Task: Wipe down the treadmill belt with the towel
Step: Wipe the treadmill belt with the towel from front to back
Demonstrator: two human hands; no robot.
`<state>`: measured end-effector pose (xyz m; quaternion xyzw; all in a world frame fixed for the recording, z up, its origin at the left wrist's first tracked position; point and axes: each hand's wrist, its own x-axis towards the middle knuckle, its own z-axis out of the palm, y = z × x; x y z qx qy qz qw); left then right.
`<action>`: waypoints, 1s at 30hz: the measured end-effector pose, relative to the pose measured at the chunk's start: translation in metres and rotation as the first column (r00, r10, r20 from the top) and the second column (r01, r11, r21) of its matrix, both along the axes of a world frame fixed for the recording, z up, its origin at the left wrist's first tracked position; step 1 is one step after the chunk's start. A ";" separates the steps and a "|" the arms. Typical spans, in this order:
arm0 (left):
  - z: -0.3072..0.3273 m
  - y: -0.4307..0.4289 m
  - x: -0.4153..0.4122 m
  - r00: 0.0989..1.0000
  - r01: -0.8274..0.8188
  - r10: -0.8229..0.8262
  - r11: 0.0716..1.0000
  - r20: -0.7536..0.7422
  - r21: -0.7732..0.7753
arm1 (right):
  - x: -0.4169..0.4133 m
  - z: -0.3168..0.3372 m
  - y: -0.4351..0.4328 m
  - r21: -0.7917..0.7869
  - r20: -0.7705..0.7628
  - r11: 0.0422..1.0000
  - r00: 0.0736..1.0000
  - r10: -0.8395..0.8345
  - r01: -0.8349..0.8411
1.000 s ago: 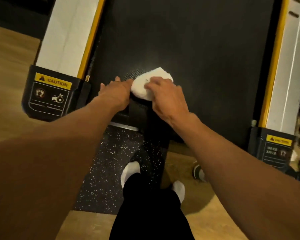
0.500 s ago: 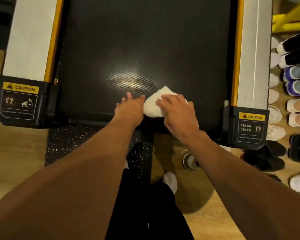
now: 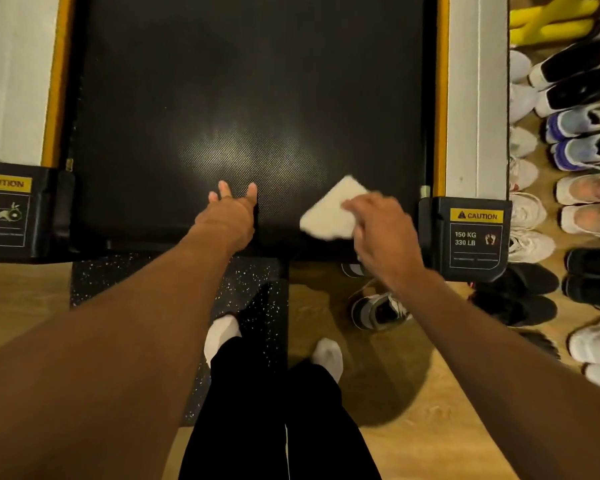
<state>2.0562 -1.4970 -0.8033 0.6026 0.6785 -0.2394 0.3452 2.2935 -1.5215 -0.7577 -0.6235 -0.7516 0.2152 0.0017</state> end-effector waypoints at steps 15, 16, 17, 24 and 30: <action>-0.007 -0.002 0.000 1.000 -0.019 0.019 1.000 -0.020 -0.011 | 0.040 -0.008 0.014 0.076 -0.014 0.981 0.984 -0.177 0.177; -0.006 -0.002 0.001 1.000 -0.022 0.022 1.000 -0.022 -0.013 | 0.042 -0.009 0.029 0.076 0.006 0.980 0.983 -0.184 0.183; -0.006 -0.002 0.002 0.999 -0.029 0.028 1.000 -0.019 -0.013 | 0.045 -0.012 0.039 0.048 0.057 0.983 0.982 -0.181 0.178; -0.004 -0.003 0.002 0.998 -0.064 0.064 0.998 -0.001 0.008 | 0.047 -0.025 -0.037 -0.335 0.047 0.921 0.980 -0.196 0.200; 0.001 -0.002 -0.001 0.999 -0.048 0.048 0.999 0.007 0.015 | 0.034 -0.016 -0.006 -0.058 -0.115 0.803 0.795 -0.595 0.593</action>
